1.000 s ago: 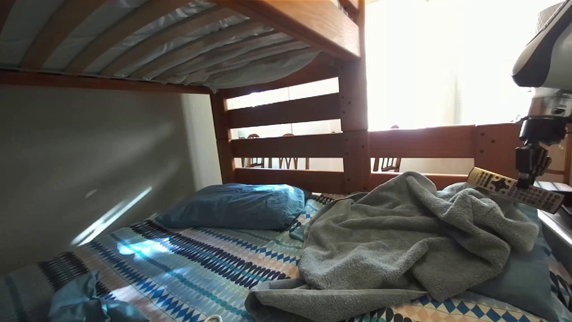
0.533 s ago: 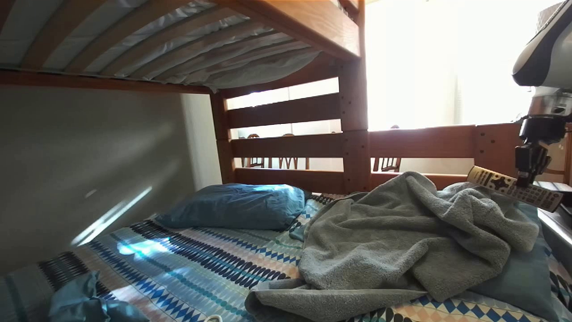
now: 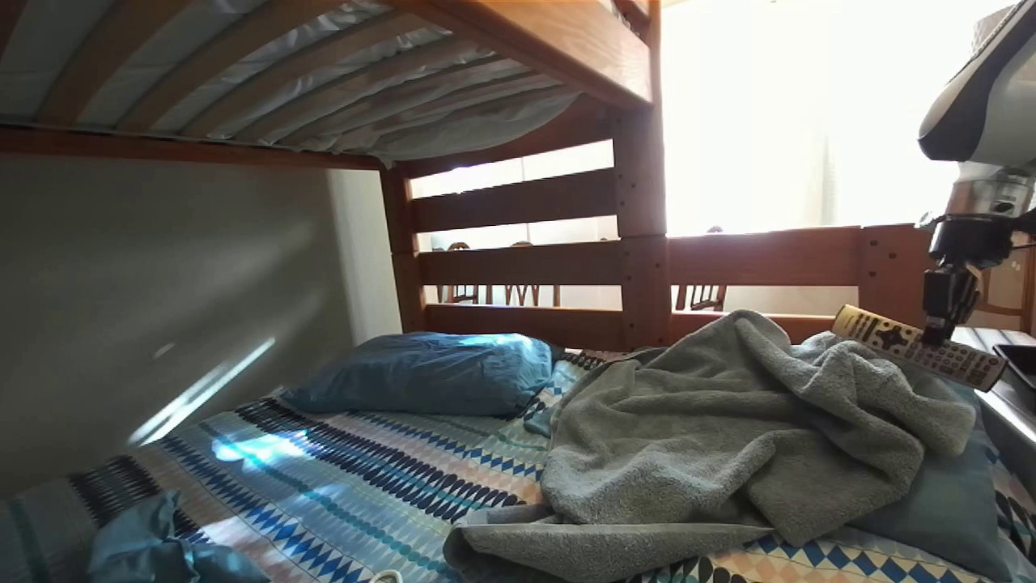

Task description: Put the grey remote control on the grey towel.

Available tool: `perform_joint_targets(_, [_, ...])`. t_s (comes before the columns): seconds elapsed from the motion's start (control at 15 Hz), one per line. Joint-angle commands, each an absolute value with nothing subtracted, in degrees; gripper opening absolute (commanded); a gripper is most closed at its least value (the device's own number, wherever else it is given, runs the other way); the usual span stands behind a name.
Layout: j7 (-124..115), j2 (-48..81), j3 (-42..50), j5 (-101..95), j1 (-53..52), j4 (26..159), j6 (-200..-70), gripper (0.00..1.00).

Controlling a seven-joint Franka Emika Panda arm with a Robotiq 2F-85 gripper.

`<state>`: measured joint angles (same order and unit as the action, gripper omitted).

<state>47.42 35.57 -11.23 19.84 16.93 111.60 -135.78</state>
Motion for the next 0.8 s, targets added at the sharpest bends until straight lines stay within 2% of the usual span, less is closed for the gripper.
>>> perform_joint_targets(0.0, [56.6,38.6,-16.4,25.7,19.2,108.2,-133.8,0.05])
perform_joint_targets(0.33, [63.0,42.4,-19.4,28.5,16.9,102.7,-132.0,0.05])
perform_joint_targets(0.73, [60.2,51.6,-16.8,23.9,10.3,90.7,-124.7,0.05])
